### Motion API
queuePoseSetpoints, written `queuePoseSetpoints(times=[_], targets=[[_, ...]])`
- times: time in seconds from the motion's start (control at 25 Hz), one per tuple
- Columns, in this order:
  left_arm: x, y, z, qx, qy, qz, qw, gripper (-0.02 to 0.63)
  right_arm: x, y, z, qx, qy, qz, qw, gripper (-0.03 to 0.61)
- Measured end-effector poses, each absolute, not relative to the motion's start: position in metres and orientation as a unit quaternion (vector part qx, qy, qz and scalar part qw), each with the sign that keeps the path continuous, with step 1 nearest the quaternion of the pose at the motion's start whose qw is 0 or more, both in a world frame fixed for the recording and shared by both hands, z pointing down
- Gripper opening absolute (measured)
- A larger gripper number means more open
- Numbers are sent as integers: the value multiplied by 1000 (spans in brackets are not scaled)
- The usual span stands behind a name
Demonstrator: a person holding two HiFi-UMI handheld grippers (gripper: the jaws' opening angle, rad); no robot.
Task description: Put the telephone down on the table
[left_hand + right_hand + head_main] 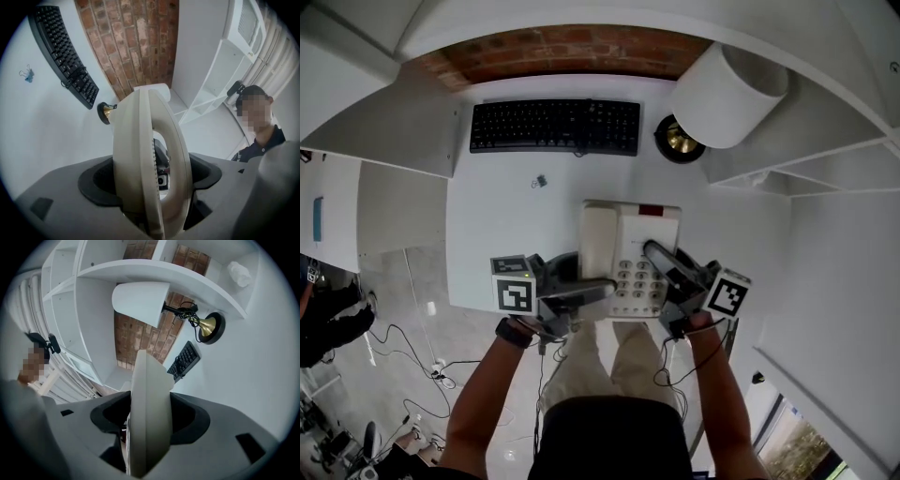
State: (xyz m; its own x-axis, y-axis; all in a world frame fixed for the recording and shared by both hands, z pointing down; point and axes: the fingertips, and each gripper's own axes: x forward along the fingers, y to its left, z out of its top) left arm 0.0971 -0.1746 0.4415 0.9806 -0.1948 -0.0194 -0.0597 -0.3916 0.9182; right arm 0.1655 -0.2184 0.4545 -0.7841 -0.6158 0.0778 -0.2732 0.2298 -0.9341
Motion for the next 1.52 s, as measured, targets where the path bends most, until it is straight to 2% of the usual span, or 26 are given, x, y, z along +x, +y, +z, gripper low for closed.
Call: queuePoseSetpoints(times=[0.12,0.44,1.52], targets=[[102,-194,500,824,-88,-55,557,430,171,-238,516,-284,762,-562,153,238],[94,-224,590,804,-97,-60,584,430,163,-266,609,-285,744,-587,139,238],[96,-222,607,770,-94,-78,626,430,161,-266,625,-287,731,-606,125,241]])
